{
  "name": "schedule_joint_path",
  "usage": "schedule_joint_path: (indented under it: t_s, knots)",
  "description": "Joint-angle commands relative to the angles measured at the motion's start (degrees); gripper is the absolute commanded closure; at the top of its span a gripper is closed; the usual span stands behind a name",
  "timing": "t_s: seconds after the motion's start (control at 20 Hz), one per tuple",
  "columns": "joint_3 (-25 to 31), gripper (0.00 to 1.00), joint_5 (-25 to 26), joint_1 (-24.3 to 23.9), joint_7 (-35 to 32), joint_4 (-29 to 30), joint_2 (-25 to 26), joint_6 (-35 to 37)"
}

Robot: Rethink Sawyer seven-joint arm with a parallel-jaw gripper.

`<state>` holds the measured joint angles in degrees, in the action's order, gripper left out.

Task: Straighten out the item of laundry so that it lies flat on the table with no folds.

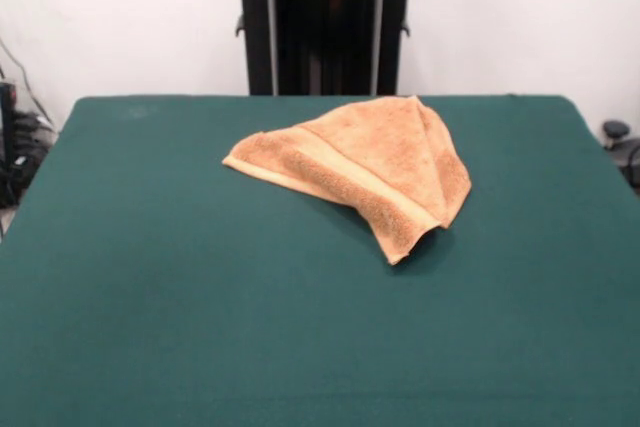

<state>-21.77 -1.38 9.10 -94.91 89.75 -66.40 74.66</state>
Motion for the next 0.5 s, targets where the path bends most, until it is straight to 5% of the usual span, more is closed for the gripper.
schedule_joint_path:
  t_s: [0.05, 0.5]
  knots:
    - [4.80, 0.00, -1.38, 2.22, -5.19, 9.27, -0.99, -4.81]
    - [3.57, 0.00, -0.36, 3.91, -5.17, 12.44, -4.39, -5.51]
